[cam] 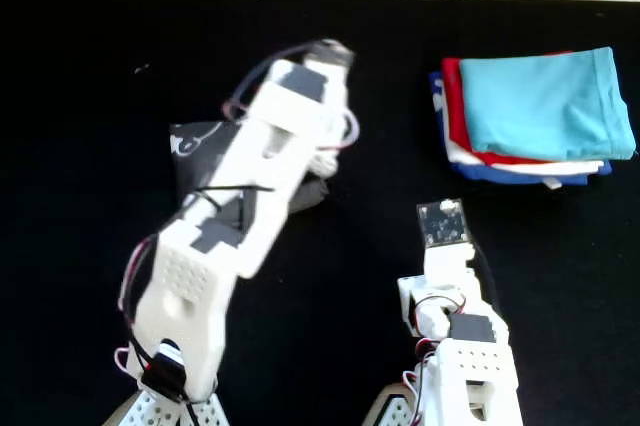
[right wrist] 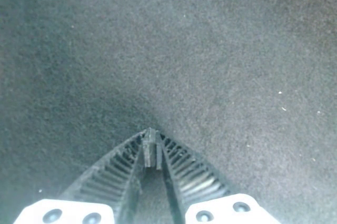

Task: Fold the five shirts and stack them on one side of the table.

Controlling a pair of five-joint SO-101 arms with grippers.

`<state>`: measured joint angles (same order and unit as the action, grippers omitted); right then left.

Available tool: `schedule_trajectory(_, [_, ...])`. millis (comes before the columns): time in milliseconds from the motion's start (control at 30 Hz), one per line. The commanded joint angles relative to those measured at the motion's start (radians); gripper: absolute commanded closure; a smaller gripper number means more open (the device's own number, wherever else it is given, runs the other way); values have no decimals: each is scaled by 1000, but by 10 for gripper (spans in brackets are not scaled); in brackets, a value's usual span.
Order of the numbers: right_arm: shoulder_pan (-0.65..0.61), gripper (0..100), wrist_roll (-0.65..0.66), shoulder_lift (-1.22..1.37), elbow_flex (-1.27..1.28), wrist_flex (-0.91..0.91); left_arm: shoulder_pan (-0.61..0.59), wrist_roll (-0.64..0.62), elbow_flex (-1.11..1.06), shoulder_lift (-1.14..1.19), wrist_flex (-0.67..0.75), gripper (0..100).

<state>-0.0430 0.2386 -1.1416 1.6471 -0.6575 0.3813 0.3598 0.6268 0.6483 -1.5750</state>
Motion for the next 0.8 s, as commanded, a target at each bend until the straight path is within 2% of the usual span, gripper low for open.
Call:
schedule_trajectory(0, [18,993,5,-8,2,2,21,-2,70,-56,-72,991])
schedule_trajectory(200, [18,993,5,-8,2,2,-176,0,93,-96,-138,991])
schedule_trajectory(367, [18,993,5,-8,2,2,-298,2,4,-77,-141,991])
schedule_trajectory(600, [18,993,6,-8,2,2,-306,-5,-70,-8,51,991])
schedule_trajectory(767, [18,993,6,-8,2,2,-200,-98,-70,19,78,991])
